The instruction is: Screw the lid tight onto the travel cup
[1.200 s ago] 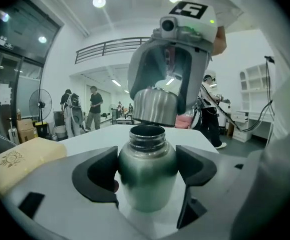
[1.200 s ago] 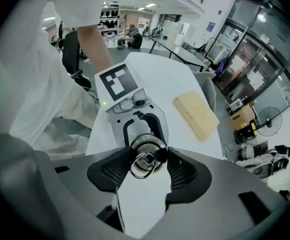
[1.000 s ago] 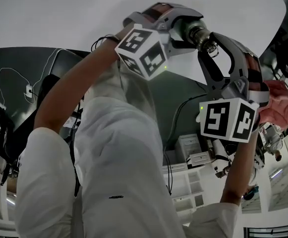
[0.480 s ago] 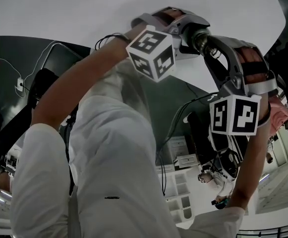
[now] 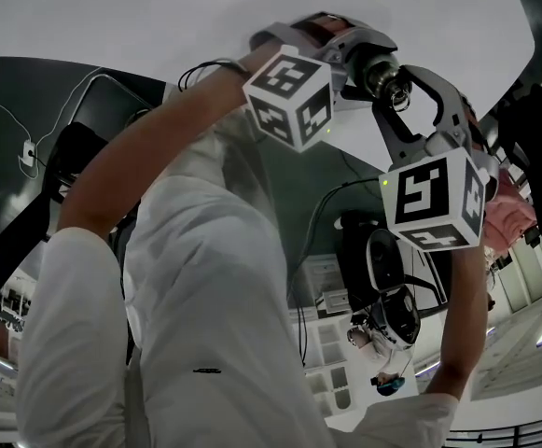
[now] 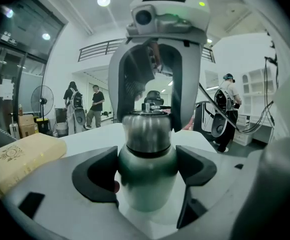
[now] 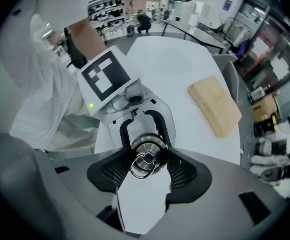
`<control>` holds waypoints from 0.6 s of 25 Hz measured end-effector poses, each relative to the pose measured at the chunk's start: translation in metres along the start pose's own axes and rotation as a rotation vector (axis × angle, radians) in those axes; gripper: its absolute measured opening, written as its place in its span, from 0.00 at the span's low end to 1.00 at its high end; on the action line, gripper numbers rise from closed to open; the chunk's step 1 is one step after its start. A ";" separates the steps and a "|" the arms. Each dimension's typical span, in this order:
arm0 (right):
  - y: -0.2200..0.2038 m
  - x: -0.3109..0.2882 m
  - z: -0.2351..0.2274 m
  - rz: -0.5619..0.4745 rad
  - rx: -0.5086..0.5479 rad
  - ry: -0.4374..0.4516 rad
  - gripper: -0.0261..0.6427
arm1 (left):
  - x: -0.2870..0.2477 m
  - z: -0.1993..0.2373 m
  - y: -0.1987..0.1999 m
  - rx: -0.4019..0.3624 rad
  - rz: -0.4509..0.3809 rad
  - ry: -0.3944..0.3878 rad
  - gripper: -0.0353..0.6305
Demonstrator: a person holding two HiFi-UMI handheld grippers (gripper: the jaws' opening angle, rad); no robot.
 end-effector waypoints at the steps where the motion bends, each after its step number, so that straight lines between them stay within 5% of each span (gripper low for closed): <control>1: 0.000 0.000 0.000 -0.013 -0.080 0.012 0.37 | 0.001 0.000 0.000 0.001 -0.001 0.001 0.58; 12: -0.009 0.000 -0.008 -0.098 -0.788 -0.052 0.37 | 0.002 -0.002 0.000 0.009 -0.006 0.006 0.58; 15: -0.010 0.000 -0.008 -0.099 -0.893 -0.062 0.37 | 0.002 -0.002 -0.001 0.009 -0.007 0.007 0.58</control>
Point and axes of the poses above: the fingertips, and each gripper's own axes: x backward along the fingers, z to its left, y out of its top, the point moved 1 cm from there along x, backward along the fingers, and after that the axes turned 1 degree about -z, right-handed, at the moved point
